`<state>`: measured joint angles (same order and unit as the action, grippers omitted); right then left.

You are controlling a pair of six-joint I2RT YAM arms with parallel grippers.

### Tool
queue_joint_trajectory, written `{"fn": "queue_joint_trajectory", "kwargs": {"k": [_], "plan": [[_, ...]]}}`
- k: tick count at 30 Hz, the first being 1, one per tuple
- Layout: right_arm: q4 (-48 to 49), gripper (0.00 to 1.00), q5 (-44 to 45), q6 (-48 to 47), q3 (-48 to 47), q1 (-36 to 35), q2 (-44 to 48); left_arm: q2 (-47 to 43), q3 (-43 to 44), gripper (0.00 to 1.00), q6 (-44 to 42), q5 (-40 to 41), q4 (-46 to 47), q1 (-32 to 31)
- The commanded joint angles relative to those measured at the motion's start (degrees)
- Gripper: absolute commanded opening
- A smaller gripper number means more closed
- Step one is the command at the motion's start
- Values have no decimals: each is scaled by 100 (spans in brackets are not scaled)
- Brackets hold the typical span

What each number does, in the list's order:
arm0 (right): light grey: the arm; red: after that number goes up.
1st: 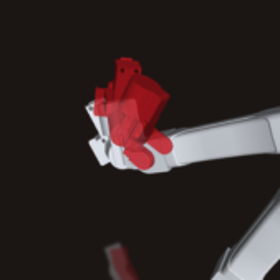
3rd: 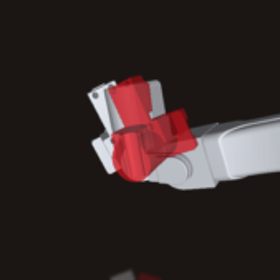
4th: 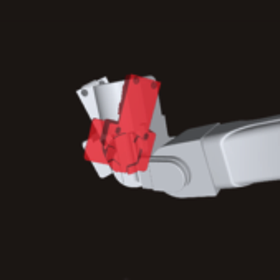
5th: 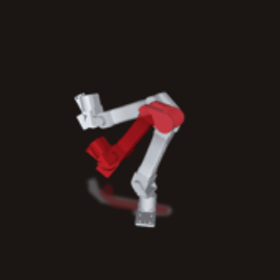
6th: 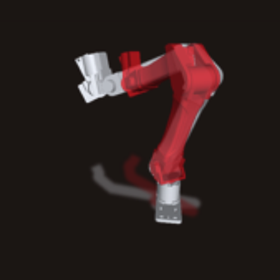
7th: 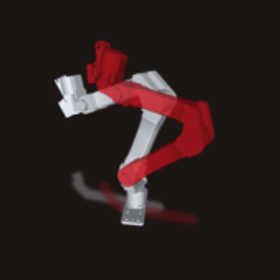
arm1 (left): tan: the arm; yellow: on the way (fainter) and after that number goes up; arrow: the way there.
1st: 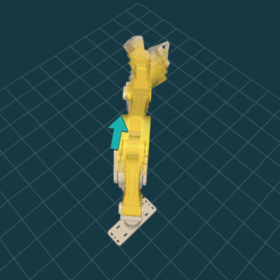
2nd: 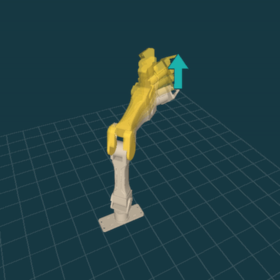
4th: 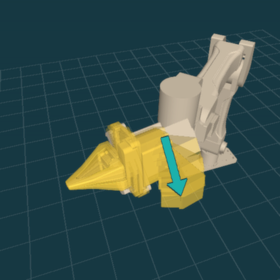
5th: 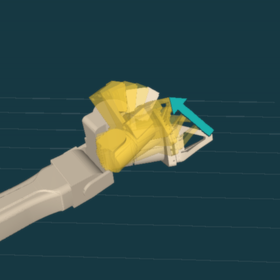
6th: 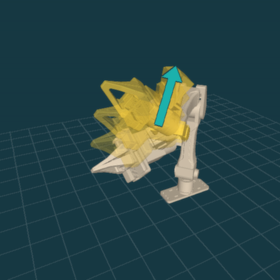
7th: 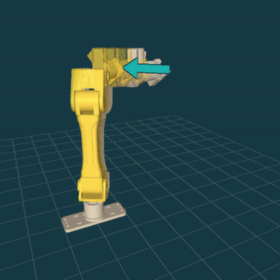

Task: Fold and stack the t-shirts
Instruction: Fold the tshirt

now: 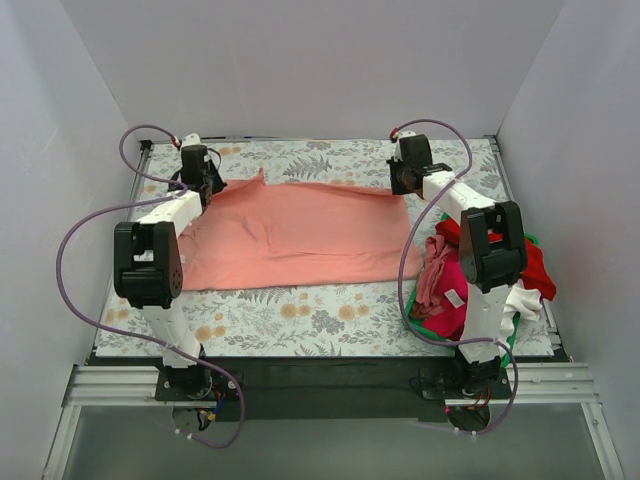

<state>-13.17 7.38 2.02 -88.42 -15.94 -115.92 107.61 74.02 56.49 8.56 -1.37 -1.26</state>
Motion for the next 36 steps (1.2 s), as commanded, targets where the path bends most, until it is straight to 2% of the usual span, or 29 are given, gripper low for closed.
{"fn": "queue_joint_trajectory", "kwargs": {"k": [1,12,27,36], "plan": [[288,1,123,35,263,-23,499,-574,-317,0,240,286,101,-33],[297,1,255,-70,879,-23,1168,-1892,-1197,0,688,647,67,-33],[227,1,361,-185,1073,-23,1581,-2622,-1460,0,996,972,-452,-33],[227,1,220,-167,1670,-32,1994,-2860,-1785,0,1048,946,-461,-33]]}}
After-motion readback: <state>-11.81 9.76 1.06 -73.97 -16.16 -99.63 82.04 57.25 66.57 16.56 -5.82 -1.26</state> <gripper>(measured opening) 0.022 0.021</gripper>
